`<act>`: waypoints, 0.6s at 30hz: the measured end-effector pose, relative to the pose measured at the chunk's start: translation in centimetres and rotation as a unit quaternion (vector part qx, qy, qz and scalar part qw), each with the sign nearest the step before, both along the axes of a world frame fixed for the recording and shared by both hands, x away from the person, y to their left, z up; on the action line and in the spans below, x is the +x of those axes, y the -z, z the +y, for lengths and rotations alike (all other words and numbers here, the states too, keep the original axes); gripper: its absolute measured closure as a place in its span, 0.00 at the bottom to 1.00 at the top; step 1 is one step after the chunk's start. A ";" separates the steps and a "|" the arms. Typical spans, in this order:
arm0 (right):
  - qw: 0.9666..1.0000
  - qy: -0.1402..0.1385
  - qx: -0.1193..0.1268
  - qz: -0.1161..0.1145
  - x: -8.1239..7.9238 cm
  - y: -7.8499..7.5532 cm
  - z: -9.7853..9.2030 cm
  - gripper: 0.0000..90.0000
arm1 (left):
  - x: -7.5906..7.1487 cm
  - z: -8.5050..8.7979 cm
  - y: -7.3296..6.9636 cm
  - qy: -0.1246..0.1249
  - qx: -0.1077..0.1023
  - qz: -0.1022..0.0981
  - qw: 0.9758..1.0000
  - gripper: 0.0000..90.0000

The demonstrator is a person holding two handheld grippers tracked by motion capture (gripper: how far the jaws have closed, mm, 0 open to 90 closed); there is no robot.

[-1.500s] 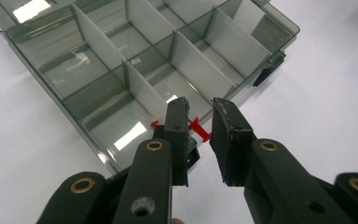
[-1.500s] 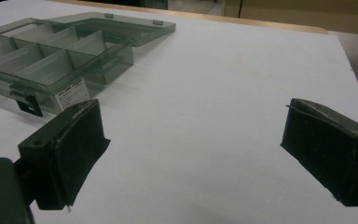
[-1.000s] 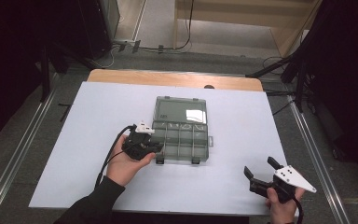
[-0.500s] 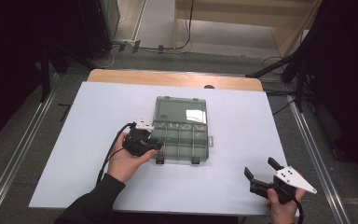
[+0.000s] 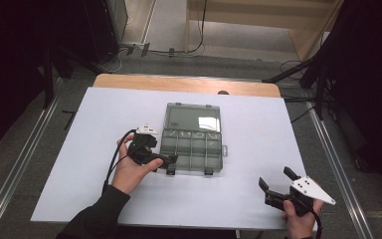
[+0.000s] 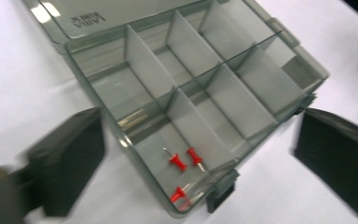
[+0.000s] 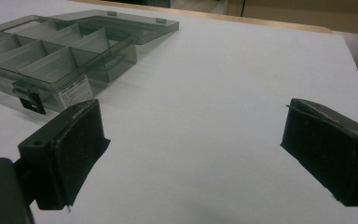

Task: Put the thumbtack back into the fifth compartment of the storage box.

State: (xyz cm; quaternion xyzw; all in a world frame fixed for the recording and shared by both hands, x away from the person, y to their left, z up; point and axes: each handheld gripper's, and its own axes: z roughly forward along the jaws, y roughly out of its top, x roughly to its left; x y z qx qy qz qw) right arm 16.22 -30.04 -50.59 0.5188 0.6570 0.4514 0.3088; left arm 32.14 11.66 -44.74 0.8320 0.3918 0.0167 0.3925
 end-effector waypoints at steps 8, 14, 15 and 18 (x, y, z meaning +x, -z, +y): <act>1.000 0.006 -0.002 -0.002 -0.7 -0.1 -0.3 0.06 | 0.2 -0.5 -0.1 0.014 -0.009 -0.003 1.000 0.00; 1.000 0.011 -0.001 0.000 -0.9 -0.1 -0.7 0.06 | 0.4 -0.4 -0.3 0.010 -0.015 -0.006 1.000 0.00; 1.000 0.011 -0.002 -0.002 -0.8 -0.1 -0.8 0.06 | 0.4 -0.3 -0.3 0.010 -0.017 -0.006 1.000 0.00; 1.000 0.011 -0.001 -0.002 -0.7 -0.1 -0.8 0.06 | 0.5 -0.1 -0.3 0.007 -0.022 -0.010 1.000 0.00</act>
